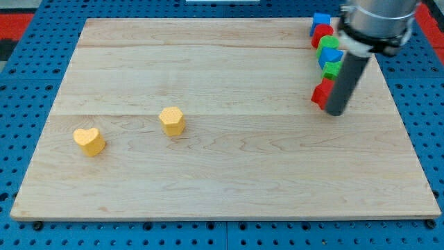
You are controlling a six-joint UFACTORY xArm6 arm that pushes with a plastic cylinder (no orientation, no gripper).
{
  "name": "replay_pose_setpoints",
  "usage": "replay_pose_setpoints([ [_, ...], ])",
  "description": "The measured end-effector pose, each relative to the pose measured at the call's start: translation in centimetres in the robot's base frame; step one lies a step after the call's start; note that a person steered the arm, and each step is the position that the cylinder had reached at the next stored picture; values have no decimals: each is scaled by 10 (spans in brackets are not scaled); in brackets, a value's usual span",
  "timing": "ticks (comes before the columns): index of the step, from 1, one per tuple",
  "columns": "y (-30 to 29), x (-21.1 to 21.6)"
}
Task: Drag the red star into the green star
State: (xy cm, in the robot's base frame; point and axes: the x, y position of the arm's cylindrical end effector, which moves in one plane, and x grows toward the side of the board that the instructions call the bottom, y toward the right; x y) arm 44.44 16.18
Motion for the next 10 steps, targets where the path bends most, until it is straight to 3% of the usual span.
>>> replay_pose_setpoints([
  [1,-47,-7],
  [2,-50,-14],
  [8,-1,-49],
  [9,-21,-32],
  [10,-46,17],
])
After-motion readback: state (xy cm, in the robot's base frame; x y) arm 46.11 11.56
